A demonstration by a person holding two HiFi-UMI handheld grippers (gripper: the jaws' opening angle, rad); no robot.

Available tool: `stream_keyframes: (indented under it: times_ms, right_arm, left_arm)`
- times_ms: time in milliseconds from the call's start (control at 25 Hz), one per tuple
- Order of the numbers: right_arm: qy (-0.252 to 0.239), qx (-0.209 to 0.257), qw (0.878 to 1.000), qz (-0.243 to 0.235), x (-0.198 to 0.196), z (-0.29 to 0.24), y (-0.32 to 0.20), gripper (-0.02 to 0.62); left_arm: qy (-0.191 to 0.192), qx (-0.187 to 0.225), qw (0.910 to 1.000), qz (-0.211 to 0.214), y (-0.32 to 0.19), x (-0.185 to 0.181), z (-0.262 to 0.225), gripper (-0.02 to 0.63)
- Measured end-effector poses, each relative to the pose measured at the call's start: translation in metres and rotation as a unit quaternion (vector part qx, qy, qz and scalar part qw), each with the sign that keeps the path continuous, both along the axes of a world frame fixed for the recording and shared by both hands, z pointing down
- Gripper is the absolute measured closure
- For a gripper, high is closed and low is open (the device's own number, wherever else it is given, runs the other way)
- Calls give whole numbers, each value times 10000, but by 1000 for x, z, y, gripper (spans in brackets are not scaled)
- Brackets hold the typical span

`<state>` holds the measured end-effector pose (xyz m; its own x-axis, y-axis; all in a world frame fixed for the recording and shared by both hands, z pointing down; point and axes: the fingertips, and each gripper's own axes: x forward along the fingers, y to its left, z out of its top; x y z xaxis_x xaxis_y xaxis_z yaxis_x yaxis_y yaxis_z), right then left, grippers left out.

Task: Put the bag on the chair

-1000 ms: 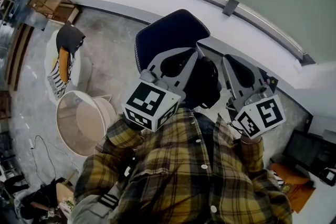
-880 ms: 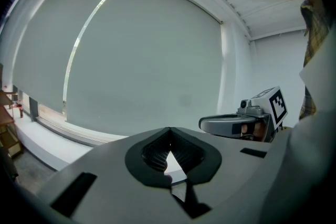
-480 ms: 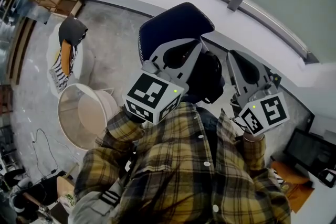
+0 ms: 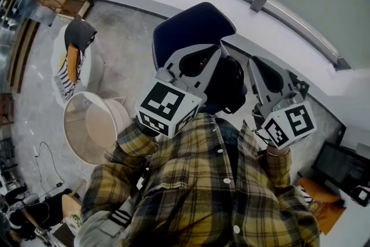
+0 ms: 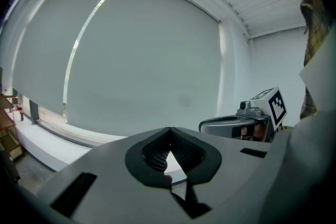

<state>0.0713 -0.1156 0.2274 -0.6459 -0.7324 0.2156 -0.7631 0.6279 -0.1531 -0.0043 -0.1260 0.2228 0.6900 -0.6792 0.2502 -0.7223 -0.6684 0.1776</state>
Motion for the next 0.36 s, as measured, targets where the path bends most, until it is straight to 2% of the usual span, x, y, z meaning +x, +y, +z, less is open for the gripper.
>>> stream_keyframes:
  times_ms: [360]
  right_arm:
    - [15,-80,9999,-126,-8,7,3,580]
  left_arm:
    - [-38,-101,9999,-66,6,-5,9,588]
